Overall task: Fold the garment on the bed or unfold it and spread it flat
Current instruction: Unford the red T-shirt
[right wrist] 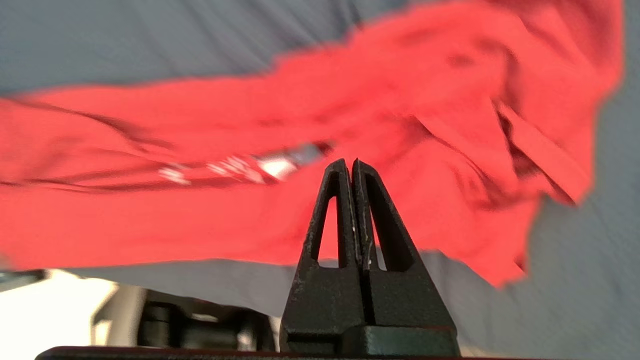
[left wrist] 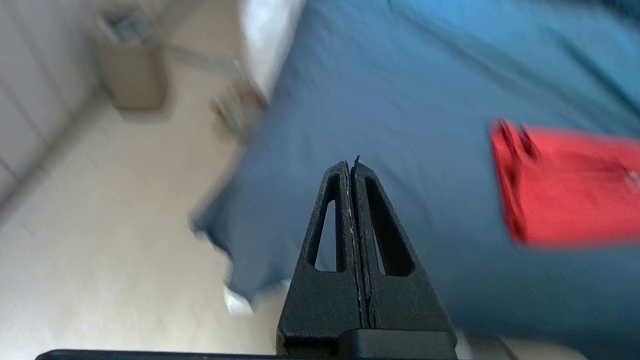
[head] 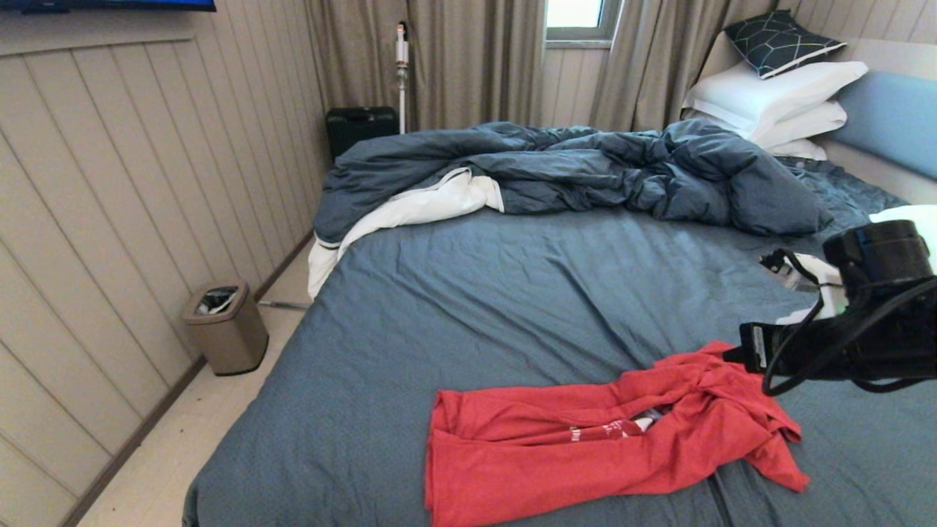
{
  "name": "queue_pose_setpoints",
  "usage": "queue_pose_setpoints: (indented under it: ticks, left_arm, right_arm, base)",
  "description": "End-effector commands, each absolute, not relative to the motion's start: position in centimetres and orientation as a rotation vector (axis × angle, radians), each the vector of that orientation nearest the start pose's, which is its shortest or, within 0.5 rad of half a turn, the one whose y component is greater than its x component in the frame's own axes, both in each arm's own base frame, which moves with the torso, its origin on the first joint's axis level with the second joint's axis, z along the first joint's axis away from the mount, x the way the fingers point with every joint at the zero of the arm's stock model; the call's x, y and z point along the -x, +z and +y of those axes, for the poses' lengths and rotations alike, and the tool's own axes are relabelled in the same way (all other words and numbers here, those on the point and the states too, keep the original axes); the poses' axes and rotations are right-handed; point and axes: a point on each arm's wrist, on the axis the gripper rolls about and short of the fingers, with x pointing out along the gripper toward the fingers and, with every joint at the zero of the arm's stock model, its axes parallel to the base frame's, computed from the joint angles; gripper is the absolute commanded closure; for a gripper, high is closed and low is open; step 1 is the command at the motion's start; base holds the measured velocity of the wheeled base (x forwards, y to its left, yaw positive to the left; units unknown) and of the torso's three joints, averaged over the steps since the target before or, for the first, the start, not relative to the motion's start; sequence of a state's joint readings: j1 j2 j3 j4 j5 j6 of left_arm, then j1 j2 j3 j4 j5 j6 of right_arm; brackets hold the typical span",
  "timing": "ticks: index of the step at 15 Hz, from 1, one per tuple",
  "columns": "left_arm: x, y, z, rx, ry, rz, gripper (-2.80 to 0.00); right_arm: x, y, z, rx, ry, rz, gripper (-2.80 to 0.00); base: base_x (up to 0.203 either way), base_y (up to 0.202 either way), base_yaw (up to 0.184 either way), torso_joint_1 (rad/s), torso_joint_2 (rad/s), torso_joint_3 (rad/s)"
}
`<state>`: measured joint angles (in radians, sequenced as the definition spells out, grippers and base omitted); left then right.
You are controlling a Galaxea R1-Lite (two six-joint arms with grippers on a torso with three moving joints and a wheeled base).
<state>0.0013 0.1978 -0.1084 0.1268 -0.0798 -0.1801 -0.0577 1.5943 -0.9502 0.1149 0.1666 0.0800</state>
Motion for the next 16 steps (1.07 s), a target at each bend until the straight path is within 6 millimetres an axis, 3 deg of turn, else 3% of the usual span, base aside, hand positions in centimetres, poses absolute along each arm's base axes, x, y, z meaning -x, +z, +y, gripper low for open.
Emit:
queue_pose_setpoints:
  ticks: [1, 4, 7, 12, 13, 14, 16]
  left_arm:
    - [-1.5, 10.8, -0.3, 0.214, -0.087, 0.462, 0.0]
    - [-6.2, 13.0, -0.8, 0.292, -0.204, 0.716, 0.0]
    - [-11.6, 15.3, -3.1, 0.331, -0.341, 0.904, 0.0]
    - [-18.3, 14.6, -8.3, 0.317, -0.415, 1.14, 0.0]
    - [-19.2, 14.3, -9.0, 0.318, -0.414, 1.166, -2.51]
    - [-20.0, 14.2, -9.8, 0.324, -0.416, 1.18, -2.8]
    - [-20.6, 14.1, -11.3, 0.319, -0.439, 1.202, -2.8]
  right_arm:
    - [-27.0, 19.7, -1.2, -0.171, 0.083, 0.713, 0.0]
    - [-27.9, 22.1, -1.1, -0.173, 0.091, 0.625, 0.0]
    - [-28.9, 24.6, -0.6, -0.167, 0.116, 0.536, 0.0]
    - [-30.1, 25.6, 0.1, -0.177, 0.152, 0.5, 0.0]
    - [-30.0, 25.7, 0.1, -0.185, 0.174, 0.501, 0.0]
    - [-30.1, 25.8, 0.1, -0.188, 0.192, 0.496, 0.0]
    - [-30.2, 26.3, 0.1, -0.185, 0.196, 0.479, 0.0]
  base:
    - [0.0, 0.0, 0.0, 0.0, 0.0, 0.0]
    - [0.0, 0.0, 0.0, 0.0, 0.0, 0.0]
    - [0.0, 0.0, 0.0, 0.0, 0.0, 0.0]
    - [0.0, 0.0, 0.0, 0.0, 0.0, 0.0]
    - [0.0, 0.0, 0.0, 0.0, 0.0, 0.0]
    - [0.0, 0.0, 0.0, 0.0, 0.0, 0.0]
    - [0.0, 0.0, 0.0, 0.0, 0.0, 0.0]
